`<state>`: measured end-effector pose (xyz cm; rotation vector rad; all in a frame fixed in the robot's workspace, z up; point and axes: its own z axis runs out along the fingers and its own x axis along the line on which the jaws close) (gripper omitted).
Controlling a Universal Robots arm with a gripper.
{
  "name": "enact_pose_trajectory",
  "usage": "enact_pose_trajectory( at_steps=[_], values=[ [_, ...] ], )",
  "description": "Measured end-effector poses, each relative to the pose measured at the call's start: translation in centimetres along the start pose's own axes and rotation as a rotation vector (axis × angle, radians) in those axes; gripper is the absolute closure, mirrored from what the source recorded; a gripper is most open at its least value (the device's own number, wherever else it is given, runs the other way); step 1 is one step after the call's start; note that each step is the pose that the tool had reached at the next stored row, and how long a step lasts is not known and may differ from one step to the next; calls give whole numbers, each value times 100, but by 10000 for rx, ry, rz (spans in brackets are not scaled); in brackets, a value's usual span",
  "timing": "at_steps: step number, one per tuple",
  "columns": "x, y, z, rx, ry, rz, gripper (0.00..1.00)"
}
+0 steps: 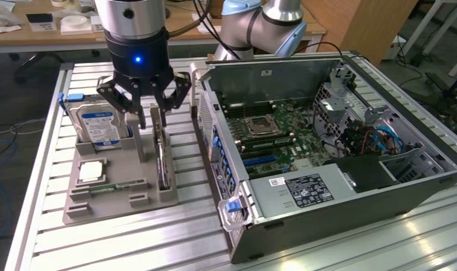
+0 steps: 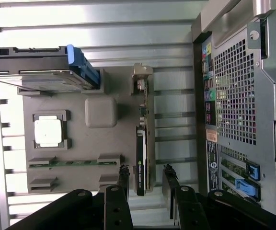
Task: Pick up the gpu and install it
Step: 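Pick up the gpu and move the gpu toward the slot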
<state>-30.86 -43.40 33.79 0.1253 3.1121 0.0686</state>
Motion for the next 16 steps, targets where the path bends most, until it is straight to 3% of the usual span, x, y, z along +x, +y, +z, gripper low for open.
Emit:
enact_pose_trajectory(
  at_steps=[16],
  values=[
    [1,-2,41,1,0,0,58]
  ],
)
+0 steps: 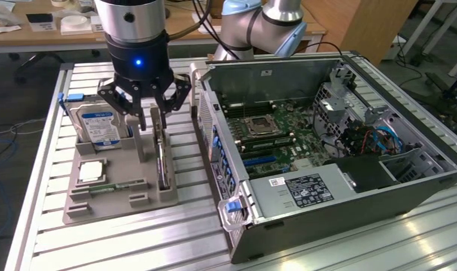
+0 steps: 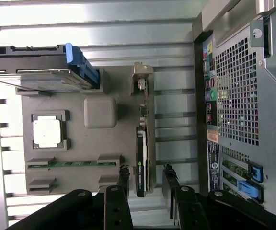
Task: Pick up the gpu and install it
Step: 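Pick up the gpu and move the gpu toward the slot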
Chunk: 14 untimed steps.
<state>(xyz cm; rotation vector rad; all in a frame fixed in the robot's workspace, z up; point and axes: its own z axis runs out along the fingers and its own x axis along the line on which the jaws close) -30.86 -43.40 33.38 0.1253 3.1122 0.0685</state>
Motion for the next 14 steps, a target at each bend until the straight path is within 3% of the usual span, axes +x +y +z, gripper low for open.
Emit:
enact_pose_trajectory(
  at_steps=[14],
  values=[
    [1,-1,35,-1,-1,0,58]
  ],
)
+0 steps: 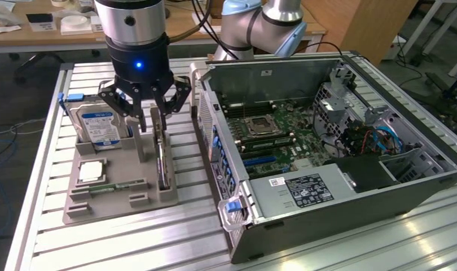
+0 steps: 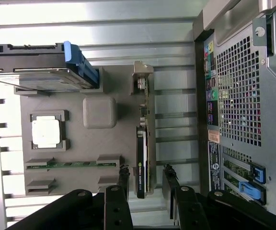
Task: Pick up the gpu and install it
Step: 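Pick up the gpu and move the gpu toward the slot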
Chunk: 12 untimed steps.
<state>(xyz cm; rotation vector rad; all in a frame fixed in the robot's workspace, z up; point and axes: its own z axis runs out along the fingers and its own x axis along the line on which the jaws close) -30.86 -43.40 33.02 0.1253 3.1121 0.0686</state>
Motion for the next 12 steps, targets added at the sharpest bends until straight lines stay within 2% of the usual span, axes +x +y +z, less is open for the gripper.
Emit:
enact_pose_trajectory(
  at_steps=[12],
  values=[
    [1,-2,28,0,1,-1,58]
  ],
)
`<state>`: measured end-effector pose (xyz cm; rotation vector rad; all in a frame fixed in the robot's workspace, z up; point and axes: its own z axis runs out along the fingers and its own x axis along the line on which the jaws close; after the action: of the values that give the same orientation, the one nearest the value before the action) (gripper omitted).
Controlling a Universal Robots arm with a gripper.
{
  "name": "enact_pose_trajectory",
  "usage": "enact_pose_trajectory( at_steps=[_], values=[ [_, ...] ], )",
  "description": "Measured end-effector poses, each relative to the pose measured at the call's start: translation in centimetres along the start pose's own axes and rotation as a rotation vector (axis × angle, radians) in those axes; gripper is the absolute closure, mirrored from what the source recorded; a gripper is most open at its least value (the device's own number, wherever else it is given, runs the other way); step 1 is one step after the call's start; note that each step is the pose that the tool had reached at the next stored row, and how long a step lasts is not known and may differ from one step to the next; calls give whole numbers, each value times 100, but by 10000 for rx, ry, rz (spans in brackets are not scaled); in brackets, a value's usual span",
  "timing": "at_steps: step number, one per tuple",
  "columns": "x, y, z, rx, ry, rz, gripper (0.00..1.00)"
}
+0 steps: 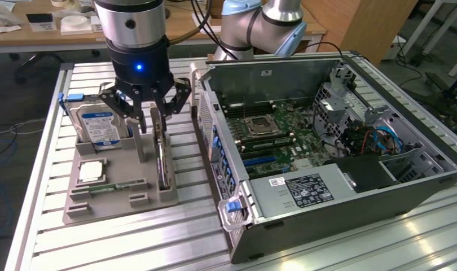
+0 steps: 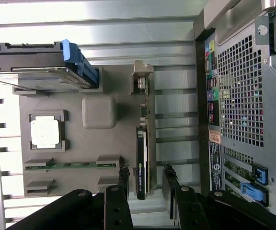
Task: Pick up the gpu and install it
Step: 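Pick up the gpu and move the gpu toward the slot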
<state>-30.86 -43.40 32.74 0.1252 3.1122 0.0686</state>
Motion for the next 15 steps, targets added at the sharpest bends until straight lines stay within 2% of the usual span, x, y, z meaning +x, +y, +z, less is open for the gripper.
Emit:
enact_pose_trajectory(
  at_steps=[15],
  values=[
    [1,-2,37,-1,-1,0,58]
  ],
)
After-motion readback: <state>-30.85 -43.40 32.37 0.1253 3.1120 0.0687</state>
